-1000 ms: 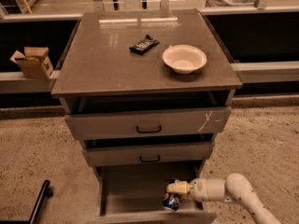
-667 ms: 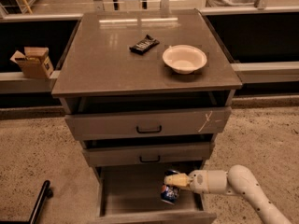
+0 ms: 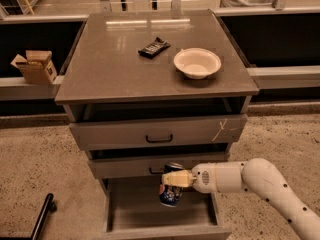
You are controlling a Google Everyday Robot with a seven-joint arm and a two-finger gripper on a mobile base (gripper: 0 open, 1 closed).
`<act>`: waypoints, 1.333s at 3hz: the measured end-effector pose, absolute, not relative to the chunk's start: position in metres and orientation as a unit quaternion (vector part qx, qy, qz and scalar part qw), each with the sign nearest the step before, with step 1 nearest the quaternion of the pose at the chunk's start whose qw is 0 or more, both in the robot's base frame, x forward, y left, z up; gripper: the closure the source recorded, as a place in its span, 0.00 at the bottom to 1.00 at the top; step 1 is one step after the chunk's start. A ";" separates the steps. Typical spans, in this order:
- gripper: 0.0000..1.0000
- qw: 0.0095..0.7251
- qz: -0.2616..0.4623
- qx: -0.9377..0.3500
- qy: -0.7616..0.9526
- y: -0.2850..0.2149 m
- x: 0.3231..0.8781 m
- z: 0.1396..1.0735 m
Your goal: Pick pepsi can from bottom drawer and place on counter
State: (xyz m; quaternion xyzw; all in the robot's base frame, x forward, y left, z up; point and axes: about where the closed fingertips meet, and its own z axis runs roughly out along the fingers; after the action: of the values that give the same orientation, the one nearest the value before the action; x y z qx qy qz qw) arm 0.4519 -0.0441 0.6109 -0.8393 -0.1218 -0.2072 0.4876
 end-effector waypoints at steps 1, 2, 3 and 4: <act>1.00 0.488 -0.207 -0.839 -0.122 -0.044 0.452 0.611; 1.00 0.472 -0.208 -0.846 -0.137 -0.017 0.467 0.620; 1.00 0.406 -0.234 -0.865 -0.180 0.041 0.503 0.663; 1.00 0.325 -0.262 -0.884 -0.211 0.086 0.548 0.739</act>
Offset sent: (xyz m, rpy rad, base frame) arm 0.0296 0.0264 0.0057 -0.0498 -0.0018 0.0013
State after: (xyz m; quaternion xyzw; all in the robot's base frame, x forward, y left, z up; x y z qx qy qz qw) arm 0.5477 0.0862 0.7391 -0.8839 -0.2115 -0.2619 0.3246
